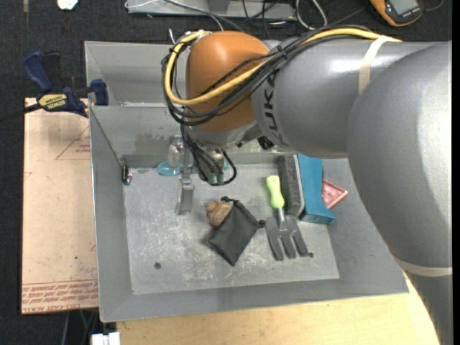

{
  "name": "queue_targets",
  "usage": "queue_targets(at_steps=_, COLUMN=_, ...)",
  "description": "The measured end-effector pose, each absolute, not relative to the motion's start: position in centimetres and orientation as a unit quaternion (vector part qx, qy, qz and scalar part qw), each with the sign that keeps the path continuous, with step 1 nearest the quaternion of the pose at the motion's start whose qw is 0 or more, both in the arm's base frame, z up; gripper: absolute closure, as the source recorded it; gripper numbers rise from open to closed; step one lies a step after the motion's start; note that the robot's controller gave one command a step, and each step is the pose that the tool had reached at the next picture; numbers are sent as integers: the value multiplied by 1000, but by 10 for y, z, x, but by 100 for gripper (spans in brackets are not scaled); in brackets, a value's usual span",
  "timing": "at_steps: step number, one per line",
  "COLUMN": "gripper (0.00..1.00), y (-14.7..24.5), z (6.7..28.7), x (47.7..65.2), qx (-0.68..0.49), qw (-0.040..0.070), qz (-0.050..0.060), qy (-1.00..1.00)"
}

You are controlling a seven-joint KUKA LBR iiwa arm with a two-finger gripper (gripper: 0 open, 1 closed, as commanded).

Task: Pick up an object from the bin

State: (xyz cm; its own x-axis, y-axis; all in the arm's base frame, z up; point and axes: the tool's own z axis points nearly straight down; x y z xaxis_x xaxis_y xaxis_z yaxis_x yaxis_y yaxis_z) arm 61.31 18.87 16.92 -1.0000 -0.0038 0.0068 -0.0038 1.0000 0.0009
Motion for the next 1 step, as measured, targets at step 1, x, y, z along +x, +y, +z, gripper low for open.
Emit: queue_targets(at_steps=1, gripper=0, y=188, z=174, x=615, qx=0, qw=0, qz=-1, qy=-1000)
